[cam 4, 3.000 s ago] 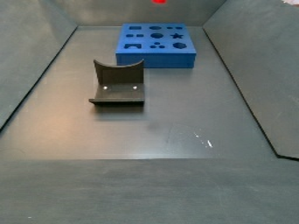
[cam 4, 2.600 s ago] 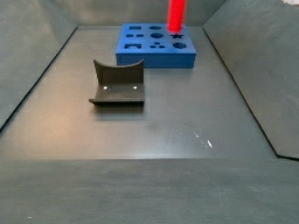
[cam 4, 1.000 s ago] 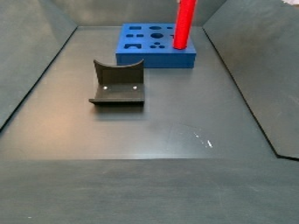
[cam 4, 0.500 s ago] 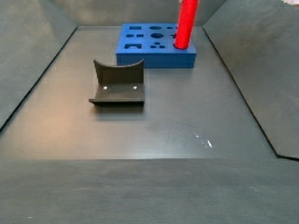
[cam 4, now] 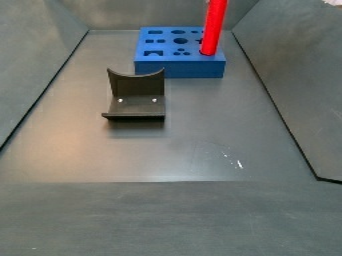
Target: Insert the hexagon object.
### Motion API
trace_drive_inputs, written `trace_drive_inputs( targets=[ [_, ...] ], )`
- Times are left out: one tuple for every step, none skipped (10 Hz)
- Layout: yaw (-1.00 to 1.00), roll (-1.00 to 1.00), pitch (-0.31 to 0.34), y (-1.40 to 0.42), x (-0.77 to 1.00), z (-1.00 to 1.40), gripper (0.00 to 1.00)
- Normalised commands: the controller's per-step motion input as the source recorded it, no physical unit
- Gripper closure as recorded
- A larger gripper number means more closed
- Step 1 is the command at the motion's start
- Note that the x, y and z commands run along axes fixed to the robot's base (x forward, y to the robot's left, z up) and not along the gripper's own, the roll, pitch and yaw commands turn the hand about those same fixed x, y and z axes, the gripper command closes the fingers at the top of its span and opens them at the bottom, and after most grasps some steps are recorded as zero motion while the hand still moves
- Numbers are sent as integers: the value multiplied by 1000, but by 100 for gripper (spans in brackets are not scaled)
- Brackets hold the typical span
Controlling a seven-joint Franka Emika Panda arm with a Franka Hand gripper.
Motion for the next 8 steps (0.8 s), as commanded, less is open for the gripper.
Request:
trace_drive_inputs(
  targets=[
    [-89,-274,163,0,157,-440,100],
    [-100,-277,177,0,197,-414,100],
    [-117,-256,184,3,194,-457,100],
    [-57,-154,197,117,271,-660,100],
    [-29,-87,136,157,414,-846,100],
    [-77,-33,44,94,343,-1000,100],
    [-69,40,0,14,0,-1000,100],
    [0,-7,-157,-14,-100,-260,100]
  ],
)
